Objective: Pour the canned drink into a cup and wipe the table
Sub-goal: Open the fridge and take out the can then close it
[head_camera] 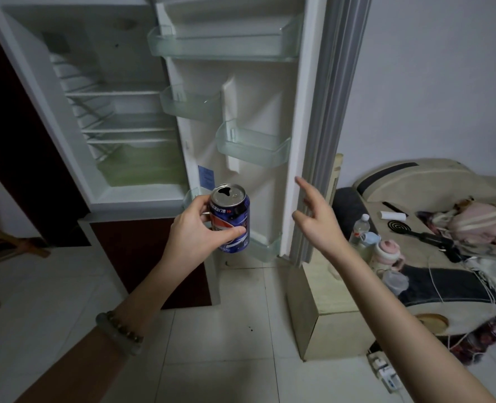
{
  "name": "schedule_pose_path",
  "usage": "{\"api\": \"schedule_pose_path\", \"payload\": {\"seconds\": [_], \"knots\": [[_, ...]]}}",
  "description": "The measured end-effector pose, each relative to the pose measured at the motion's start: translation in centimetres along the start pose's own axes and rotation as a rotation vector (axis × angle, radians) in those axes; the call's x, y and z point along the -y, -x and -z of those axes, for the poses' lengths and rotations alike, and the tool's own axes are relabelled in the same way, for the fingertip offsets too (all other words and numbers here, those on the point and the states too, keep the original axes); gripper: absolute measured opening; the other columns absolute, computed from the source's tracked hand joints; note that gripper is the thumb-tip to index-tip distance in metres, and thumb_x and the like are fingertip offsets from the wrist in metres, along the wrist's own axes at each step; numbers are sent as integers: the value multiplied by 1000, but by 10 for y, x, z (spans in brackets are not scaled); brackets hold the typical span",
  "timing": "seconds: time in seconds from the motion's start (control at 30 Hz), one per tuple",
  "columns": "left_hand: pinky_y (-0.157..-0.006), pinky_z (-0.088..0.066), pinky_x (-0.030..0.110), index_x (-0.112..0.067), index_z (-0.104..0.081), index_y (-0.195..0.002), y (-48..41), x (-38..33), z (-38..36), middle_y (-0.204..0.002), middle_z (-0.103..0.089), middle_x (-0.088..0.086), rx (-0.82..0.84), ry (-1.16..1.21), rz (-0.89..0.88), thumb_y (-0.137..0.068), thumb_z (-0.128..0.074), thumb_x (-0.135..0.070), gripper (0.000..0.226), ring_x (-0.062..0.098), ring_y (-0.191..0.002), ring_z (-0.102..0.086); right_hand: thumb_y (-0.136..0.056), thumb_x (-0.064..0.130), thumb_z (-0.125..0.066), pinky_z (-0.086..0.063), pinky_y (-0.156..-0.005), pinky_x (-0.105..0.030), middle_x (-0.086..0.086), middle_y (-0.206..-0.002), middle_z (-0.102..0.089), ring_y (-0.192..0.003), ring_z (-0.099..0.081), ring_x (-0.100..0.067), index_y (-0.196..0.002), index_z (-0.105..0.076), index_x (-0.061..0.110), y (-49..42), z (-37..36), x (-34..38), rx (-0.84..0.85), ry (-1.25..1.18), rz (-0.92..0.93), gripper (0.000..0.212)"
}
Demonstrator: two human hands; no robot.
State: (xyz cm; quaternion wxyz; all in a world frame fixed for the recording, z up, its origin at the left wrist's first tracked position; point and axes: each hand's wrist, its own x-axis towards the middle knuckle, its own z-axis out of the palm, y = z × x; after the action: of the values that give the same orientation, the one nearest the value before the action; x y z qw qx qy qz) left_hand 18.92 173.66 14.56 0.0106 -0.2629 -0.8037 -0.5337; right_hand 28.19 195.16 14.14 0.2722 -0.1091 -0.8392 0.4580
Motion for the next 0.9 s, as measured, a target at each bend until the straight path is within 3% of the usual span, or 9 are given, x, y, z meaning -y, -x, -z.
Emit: {"api": "schedule_pose_path", "payload": {"seconds": [0.17,0.33,0.5,0.9], "knots": [[-91,-52,38,-31,-56,-111,-7,5,-8,-107,-68,-11,-1,10,19,-41,-81,-56,78,7,-102,-63,-84,0,-51,-13,-115,-31,-8,-157,-16,-144,-13,-20,-149,-16,10,-33,17,-33,-148,132,-136,75],[-91,-52,39,-31,-56,-112,-12,10,-16,-107,-69,-11,-8,10,22,-42,-83,-55,79,8,-101,-64,-82,4,-55,-17,-118,-45,-11,-157,-12,-144,-12,-25,-150,-7,10,-61,22,-56,-140,115,-214,83],[-91,-52,38,-31,-57,-113,-15,9,-19,-107,-68,-13,-12,-8,30,-42,-81,-54,79,5,-102,-63,-86,3,-55,-12,-119,-41,-11,-158,-4,-145,-7,-23,-150,0,7,-78,20,-67,-119,84,-257,85],[-90,-53,38,-28,-57,-112,-10,14,-13,-106,-69,-10,-47,-8,102,-37,-82,-53,83,6,-99,-65,-80,1,-59,-21,-116,-48,-7,-158,-5,-144,-14,-26,-150,8,19,-97,20,-82,-166,-109,-262,98]]}}
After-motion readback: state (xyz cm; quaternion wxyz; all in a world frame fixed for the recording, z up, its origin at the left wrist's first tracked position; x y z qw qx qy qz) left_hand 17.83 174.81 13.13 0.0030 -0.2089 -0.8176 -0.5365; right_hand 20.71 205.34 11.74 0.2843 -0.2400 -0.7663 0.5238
